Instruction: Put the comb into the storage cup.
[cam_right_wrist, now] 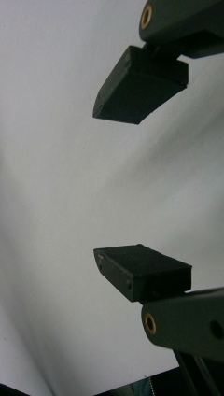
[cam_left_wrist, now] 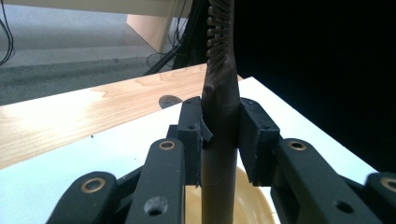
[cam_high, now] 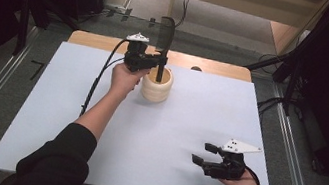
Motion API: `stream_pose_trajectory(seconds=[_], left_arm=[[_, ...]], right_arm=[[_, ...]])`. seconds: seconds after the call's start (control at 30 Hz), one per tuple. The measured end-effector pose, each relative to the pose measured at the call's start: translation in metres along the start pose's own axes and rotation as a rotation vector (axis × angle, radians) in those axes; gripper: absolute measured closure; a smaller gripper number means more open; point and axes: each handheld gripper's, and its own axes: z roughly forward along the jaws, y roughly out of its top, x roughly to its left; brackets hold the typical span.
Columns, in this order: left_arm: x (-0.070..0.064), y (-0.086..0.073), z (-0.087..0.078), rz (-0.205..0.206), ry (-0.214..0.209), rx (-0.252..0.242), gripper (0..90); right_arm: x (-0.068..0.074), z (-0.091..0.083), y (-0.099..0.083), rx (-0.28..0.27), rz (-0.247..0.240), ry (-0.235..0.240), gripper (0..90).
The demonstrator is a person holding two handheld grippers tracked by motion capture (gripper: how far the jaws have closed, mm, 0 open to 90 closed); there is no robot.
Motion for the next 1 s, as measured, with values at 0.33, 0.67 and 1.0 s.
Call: stream_pose_trajectory(seconds=[0.33,0.67,1.0], left_arm=[[0.001,-0.01,0.0,-0.005,-0.011,0.0,72.9],[0.004,-0.02,-0.001,-0.012,-0.011,0.011,72.8],[0.008,-0.028,0.001,-0.013,-0.016,0.018,72.8]], right_arm=[[0.0,0.004,0.004,0.002,-0.014,0.011,26.4],[0.0,0.007,0.007,0.0,-0.025,0.018,26.4],[0.0,0.007,0.007,0.003,-0.027,0.019,26.5]])
